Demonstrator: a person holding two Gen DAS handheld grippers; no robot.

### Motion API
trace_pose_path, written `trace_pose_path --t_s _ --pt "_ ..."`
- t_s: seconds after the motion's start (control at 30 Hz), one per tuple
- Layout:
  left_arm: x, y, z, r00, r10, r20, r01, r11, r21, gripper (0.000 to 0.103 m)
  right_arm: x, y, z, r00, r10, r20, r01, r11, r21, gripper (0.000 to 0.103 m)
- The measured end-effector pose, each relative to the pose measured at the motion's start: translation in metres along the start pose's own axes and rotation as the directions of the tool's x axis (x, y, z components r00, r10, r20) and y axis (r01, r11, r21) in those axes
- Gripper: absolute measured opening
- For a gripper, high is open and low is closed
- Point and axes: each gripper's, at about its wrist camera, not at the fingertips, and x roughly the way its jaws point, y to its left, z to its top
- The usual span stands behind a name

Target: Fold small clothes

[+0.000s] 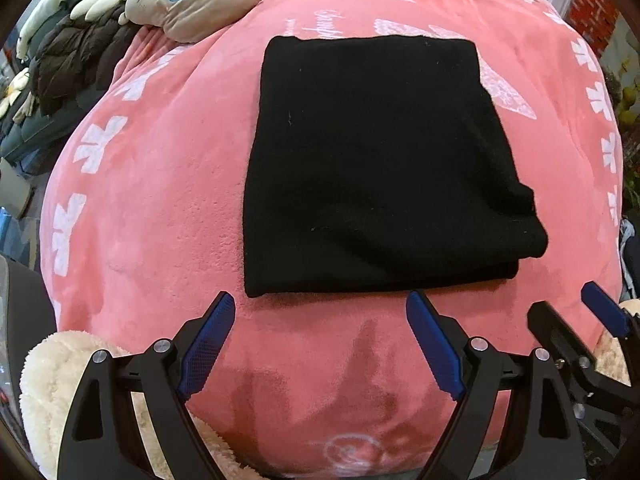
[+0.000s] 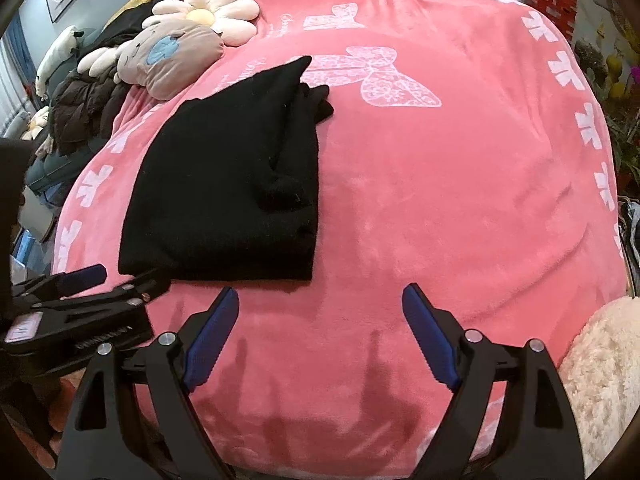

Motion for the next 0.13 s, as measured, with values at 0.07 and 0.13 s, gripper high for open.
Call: trace_pose_path --t_s 0.07,0.13 --pt "-0.0023 0.0000 -0.0003 1.000 -0.008 0.009 0.008 1.000 0.004 0.082 0.0006 -0.0015 -0.0012 1.000 -0.004 -0.006 0.004 1.000 0.005 0.082" --pt "-0.0021 0.0002 -0.0006 1.000 -0.016 0.005 0.016 1.000 0.006 0.082 0.0009 -0.0025 -0.0020 1.000 -0.009 -0.009 0.009 1.000 0.002 0.082"
